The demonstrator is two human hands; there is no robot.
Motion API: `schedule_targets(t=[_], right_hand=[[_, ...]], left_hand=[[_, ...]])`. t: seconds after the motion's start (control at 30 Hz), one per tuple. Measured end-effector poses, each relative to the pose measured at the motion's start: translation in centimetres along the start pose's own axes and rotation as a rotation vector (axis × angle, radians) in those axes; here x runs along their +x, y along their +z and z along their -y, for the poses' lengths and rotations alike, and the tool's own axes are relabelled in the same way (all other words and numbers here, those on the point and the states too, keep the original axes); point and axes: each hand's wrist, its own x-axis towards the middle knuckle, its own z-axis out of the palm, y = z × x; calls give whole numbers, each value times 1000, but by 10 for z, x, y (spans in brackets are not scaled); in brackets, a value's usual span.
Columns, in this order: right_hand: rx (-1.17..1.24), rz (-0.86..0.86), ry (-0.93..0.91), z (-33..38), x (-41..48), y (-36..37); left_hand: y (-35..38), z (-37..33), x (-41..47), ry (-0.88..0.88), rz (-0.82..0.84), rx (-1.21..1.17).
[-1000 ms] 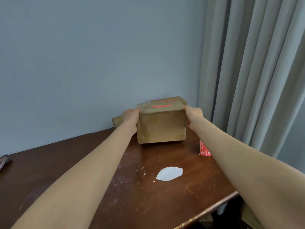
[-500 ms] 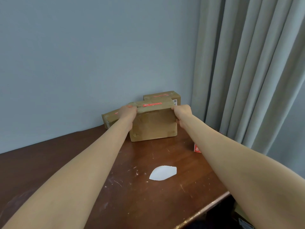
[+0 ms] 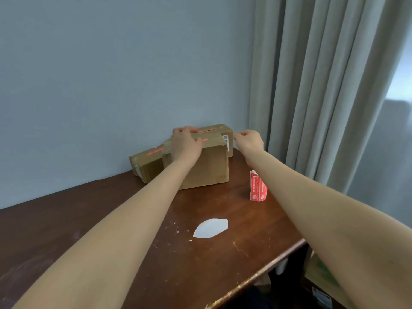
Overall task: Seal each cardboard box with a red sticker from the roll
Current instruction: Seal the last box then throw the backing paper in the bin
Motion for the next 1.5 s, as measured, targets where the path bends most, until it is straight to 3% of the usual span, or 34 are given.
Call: schedule_targets(t=[0.3,0.6,1.0,1.17,1.27,1.37,1.43,1.5], right_hand=[[-106,-106,-71,-10,-17,-46],[-198,-105,31,-47,-32,-80],[-393,78,77,-70,-42,-88],[-589,-40,-162,-63,-62,-85],[-614,300,-258,-60,-78,-69],[-592,654,-151,-61,-96,-44],[-617,759,-84,-67,-107,-28],[-561,755,-45,-74,-114,-15]], left_hand=[[26,-35,-32,136,302,-18],[53,-46,-61,96,563,38],[70,-57,-74,78,650,19],[56,-52,-75,19,617,20],[45,-46,-79,-26,622,54],[35,-37,-87,-39,660,128],[27,-30,-91,-55,678,152],[20,-22,-94,-78,700,156]])
